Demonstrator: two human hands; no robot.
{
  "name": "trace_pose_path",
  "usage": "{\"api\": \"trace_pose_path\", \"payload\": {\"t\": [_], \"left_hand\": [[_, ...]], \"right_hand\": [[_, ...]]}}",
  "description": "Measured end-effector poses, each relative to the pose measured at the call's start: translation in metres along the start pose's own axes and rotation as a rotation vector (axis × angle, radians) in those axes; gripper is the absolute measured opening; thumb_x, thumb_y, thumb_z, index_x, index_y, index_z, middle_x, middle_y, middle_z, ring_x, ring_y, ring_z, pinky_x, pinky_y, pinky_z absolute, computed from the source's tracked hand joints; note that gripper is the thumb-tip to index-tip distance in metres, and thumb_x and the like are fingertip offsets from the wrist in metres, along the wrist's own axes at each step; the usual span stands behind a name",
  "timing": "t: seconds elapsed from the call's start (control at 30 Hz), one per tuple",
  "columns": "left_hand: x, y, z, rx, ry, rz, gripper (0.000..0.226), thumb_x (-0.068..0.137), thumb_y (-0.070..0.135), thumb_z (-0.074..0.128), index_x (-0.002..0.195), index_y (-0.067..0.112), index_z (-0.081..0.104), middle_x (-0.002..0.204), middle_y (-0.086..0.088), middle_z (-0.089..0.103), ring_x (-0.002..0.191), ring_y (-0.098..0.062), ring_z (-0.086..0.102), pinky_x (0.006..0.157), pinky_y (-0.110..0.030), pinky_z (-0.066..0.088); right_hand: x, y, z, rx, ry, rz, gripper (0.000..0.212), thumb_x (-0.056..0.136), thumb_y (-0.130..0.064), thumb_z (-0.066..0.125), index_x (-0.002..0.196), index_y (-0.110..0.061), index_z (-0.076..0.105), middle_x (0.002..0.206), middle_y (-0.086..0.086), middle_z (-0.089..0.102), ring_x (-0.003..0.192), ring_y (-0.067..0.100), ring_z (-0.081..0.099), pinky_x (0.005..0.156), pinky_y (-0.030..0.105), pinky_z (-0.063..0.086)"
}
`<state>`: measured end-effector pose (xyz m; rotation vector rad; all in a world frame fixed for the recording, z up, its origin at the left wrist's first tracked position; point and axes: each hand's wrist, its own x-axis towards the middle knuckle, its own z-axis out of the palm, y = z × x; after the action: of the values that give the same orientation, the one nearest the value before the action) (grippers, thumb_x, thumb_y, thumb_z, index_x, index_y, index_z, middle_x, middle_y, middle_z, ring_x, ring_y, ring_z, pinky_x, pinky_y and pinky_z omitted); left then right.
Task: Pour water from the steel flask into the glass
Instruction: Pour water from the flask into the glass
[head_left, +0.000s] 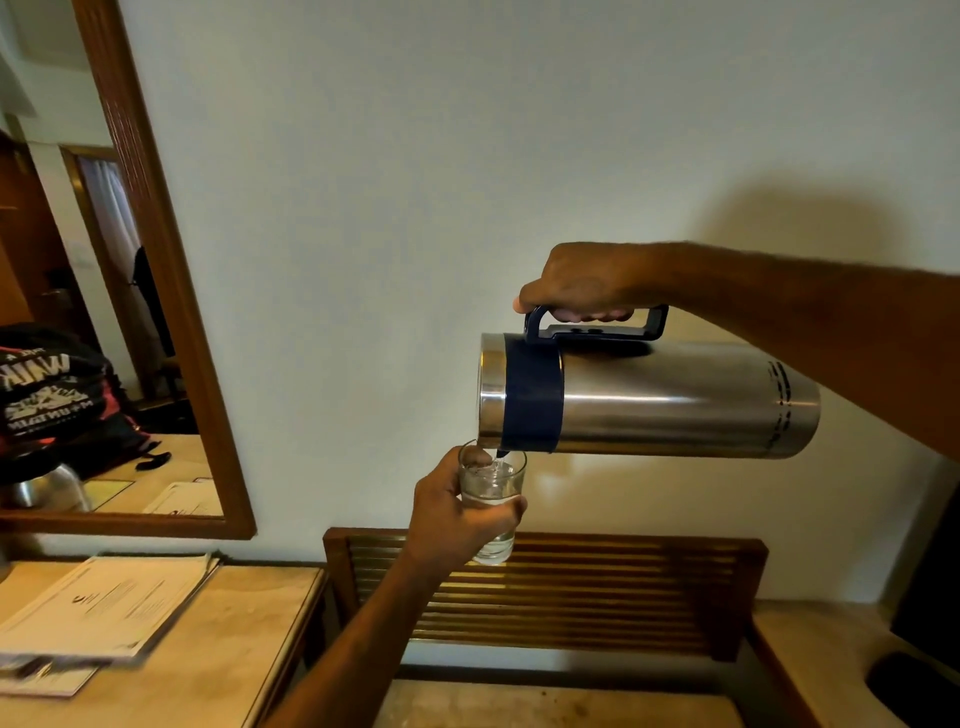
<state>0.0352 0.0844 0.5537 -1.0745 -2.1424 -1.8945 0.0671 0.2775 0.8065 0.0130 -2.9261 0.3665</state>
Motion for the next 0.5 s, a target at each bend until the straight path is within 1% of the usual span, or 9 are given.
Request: {"api": "trace_pose_path", "payload": {"t": [0.07,0.13,0.23,0.27,0.33,0.37,0.4,0.47,0.5], "left_hand": [[-0.001,0.003,0.002,-0.003,-0.004,0.004,0.054,0.060,0.041,0.084,0.106,0.044,0.058,0.101,0.021,0.070,0.093,-0.006,0.071,0.066,-0.016,0.058],[-0.001,0.007,0.003,-0.010,-0.006,0.009,0.054,0.060,0.040,0.084,0.107,0.046,0.057,0.102,0.022,0.070,0.091,-0.005,0.071,0.065,-0.014,0.057],[-0.002,0.010,0.004,-0.024,0.002,0.009,0.055,0.060,0.040,0.085,0.107,0.043,0.058,0.101,0.021,0.071,0.091,-0.006,0.072,0.066,-0.017,0.059],[-0.002,0.011,0.005,-0.025,0.004,0.006,0.055,0.060,0.040,0.085,0.107,0.042,0.058,0.101,0.020,0.071,0.092,-0.007,0.072,0.067,-0.019,0.060],[-0.002,0.012,0.005,-0.025,0.008,0.000,0.055,0.059,0.041,0.085,0.107,0.042,0.059,0.099,0.017,0.072,0.092,-0.008,0.072,0.068,-0.022,0.061],[-0.002,0.012,0.005,-0.025,0.013,0.000,0.057,0.058,0.042,0.085,0.109,0.041,0.059,0.100,0.014,0.072,0.093,-0.008,0.071,0.068,-0.022,0.061],[-0.003,0.013,0.005,-0.027,0.019,0.000,0.059,0.058,0.043,0.084,0.110,0.039,0.059,0.101,0.013,0.072,0.093,-0.008,0.071,0.068,-0.021,0.061],[-0.004,0.015,0.005,-0.043,0.021,-0.006,0.061,0.058,0.042,0.084,0.113,0.034,0.060,0.102,0.012,0.072,0.093,-0.009,0.071,0.067,-0.021,0.061],[-0.005,0.016,0.004,-0.045,0.022,-0.009,0.060,0.058,0.041,0.084,0.113,0.033,0.061,0.101,0.013,0.072,0.093,-0.009,0.071,0.066,-0.021,0.060]], "right_hand": [[-0.003,-0.004,-0.001,-0.004,-0.014,-0.002,0.044,0.086,-0.056,0.055,0.081,-0.013,0.067,0.074,0.007,0.070,0.054,0.022,0.060,0.053,0.030,0.050],[-0.005,-0.007,-0.003,-0.020,-0.027,-0.004,0.043,0.085,-0.056,0.056,0.077,-0.016,0.067,0.069,0.005,0.067,0.050,0.020,0.058,0.051,0.029,0.049],[-0.009,-0.008,-0.006,0.015,-0.029,0.041,0.045,0.077,-0.055,0.059,0.057,-0.015,0.059,0.054,0.005,0.054,0.040,0.023,0.045,0.043,0.024,0.038],[-0.010,-0.009,-0.007,0.013,-0.024,0.047,0.045,0.077,-0.054,0.060,0.057,-0.014,0.060,0.054,0.006,0.055,0.042,0.024,0.046,0.044,0.024,0.039],[-0.010,-0.011,-0.009,-0.019,-0.007,0.028,0.043,0.079,-0.055,0.061,0.071,-0.013,0.067,0.063,0.007,0.067,0.051,0.027,0.059,0.050,0.030,0.049],[-0.010,-0.012,-0.010,-0.025,-0.007,0.022,0.044,0.080,-0.055,0.060,0.074,-0.013,0.069,0.065,0.006,0.069,0.052,0.025,0.061,0.052,0.031,0.050],[-0.012,-0.011,-0.011,-0.021,-0.013,0.024,0.044,0.079,-0.056,0.059,0.069,-0.014,0.068,0.060,0.004,0.066,0.048,0.023,0.058,0.049,0.029,0.048],[-0.018,-0.007,-0.009,0.063,-0.023,0.051,0.049,0.076,-0.056,0.058,0.048,-0.016,0.059,0.043,-0.001,0.051,0.035,0.019,0.042,0.041,0.024,0.037],[-0.022,-0.003,-0.006,0.116,-0.022,0.065,0.052,0.076,-0.055,0.058,0.042,-0.016,0.054,0.039,-0.002,0.045,0.032,0.018,0.036,0.040,0.023,0.032]]}}
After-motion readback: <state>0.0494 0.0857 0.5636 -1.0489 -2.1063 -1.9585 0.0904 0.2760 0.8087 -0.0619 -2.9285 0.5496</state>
